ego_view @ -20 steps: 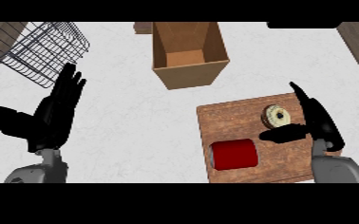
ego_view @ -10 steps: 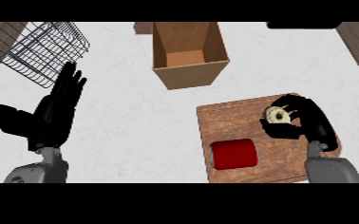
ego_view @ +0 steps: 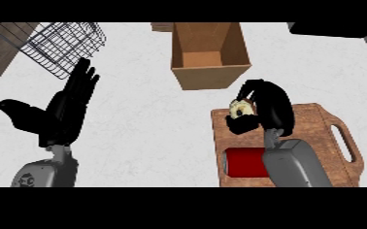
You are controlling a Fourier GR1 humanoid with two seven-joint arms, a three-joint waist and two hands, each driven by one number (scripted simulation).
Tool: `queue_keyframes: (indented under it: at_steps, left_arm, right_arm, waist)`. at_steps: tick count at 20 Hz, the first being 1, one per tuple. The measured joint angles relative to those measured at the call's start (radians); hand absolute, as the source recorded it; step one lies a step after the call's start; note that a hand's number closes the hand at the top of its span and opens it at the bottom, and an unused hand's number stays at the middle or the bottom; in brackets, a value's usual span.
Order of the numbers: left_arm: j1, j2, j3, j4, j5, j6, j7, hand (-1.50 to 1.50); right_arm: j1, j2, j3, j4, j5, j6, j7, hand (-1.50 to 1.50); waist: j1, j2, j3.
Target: Pick the cupcake from the cutting board and place it in the cardboard box
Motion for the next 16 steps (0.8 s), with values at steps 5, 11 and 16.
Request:
queue_keyframes:
  at_steps: [5,11,16]
  left_arm:
    - [-0.037,-0.012,-0.049,0.007,-0.005,-0.027,0.005,0.00]
    - [-0.079,-0.029,-0.089,0.032,-0.013,-0.041,0.014,0.00]
    - [-0.100,-0.039,-0.101,0.045,-0.017,-0.041,0.020,0.00]
  right_arm:
    - [-0.202,0.054,0.191,0.090,0.101,0.029,0.094,1.50]
    - [-0.461,0.072,0.336,0.205,0.111,0.055,0.234,1.50]
    - [-0.647,0.073,0.357,0.265,0.092,-0.009,0.341,1.50]
  waist:
    - [0.110,0.014,-0.004]
    - [0.165,0.020,-0.003]
    - [0.179,0.017,-0.001]
